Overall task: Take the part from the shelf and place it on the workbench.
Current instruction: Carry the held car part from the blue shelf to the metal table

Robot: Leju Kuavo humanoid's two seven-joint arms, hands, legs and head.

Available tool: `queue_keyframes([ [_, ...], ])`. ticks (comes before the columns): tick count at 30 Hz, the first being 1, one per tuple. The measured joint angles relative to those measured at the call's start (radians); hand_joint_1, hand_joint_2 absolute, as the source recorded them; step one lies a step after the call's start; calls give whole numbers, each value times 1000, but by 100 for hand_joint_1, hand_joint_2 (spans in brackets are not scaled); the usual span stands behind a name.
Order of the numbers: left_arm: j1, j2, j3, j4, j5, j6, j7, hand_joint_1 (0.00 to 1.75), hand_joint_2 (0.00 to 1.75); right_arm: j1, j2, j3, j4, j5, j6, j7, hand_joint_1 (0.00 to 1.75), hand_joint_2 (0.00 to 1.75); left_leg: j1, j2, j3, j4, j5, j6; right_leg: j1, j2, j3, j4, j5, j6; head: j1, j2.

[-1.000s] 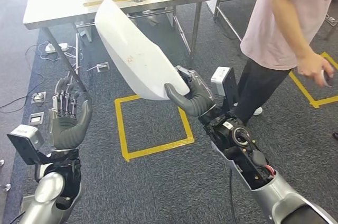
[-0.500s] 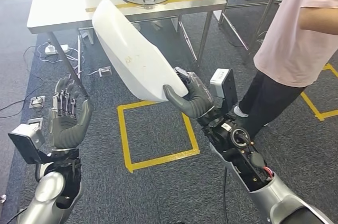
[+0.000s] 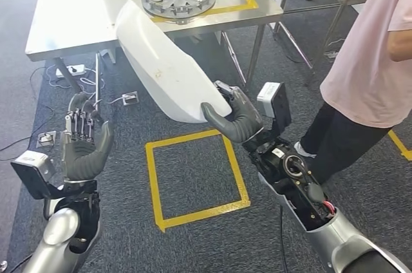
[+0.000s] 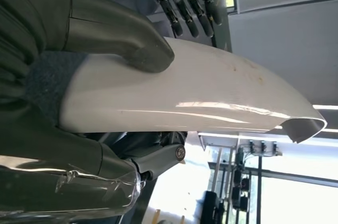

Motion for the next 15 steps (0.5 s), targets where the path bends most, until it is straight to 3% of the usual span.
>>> queue_keyframes([
  [1, 0, 0, 0, 0, 0, 0, 0, 0, 175, 0, 0, 0, 0, 0, 0, 0, 175, 175, 2, 2, -25, -7, -26, -2, -2, 1, 19, 0, -15, 2, -3, 0],
  [2, 0, 0, 0, 1, 0, 0, 0, 0, 175, 0, 0, 0, 1, 0, 0, 0, 175, 175, 3, 4, -37, -41, -26, -4, -4, 2, 39, 0, -31, 4, -7, 0],
  [3, 0, 0, 0, 1, 0, 0, 1, 0, 175, 0, 0, 1, 1, 0, 0, 0, 175, 175, 4, 5, -37, -99, 9, -4, -7, 3, 61, 0, -49, 8, -11, 0],
  [6, 1, 1, 0, 2, 0, 0, 3, 0, 175, -1, 0, 1, 1, 0, 0, 1, 175, 175, 3, 11, -19, -281, 218, 1, -8, 5, 100, 5, -102, 25, -27, 0],
  [7, 2, 1, 0, 3, 0, 0, 4, 0, 175, -1, 0, 1, 1, 0, 0, 2, 175, 175, 2, 12, -16, -305, 256, 7, -6, 6, 109, 7, -113, 32, -29, 0],
  [10, -2, 0, 0, 2, -2, 1, 7, 0, 175, -2, 1, 0, -1, 0, -2, 3, 175, 175, 2, 12, 9, -310, 255, 33, -6, 5, 127, 31, -122, 48, -21, 0],
  [11, -4, 0, 0, 2, -3, 2, 7, 0, 175, -3, 1, -1, -2, 0, -3, 2, 175, 175, 1, 11, 20, -312, 248, 40, -8, 2, 111, 67, -122, 50, -16, 0],
  [13, -4, -1, 0, 2, -4, 2, 7, 0, 175, -2, 1, -1, -2, 0, -4, 3, 175, 175, 0, 10, 42, -313, 231, 51, -8, 0, 39, 189, -143, 54, -4, 0],
  [15, -3, -2, 0, 2, -4, 2, 8, 0, 175, 2, 1, -1, -1, 0, -5, 3, 175, 175, -3, 8, 68, -313, 206, 54, -8, -1, -47, 293, -211, 57, 7, 0],
])
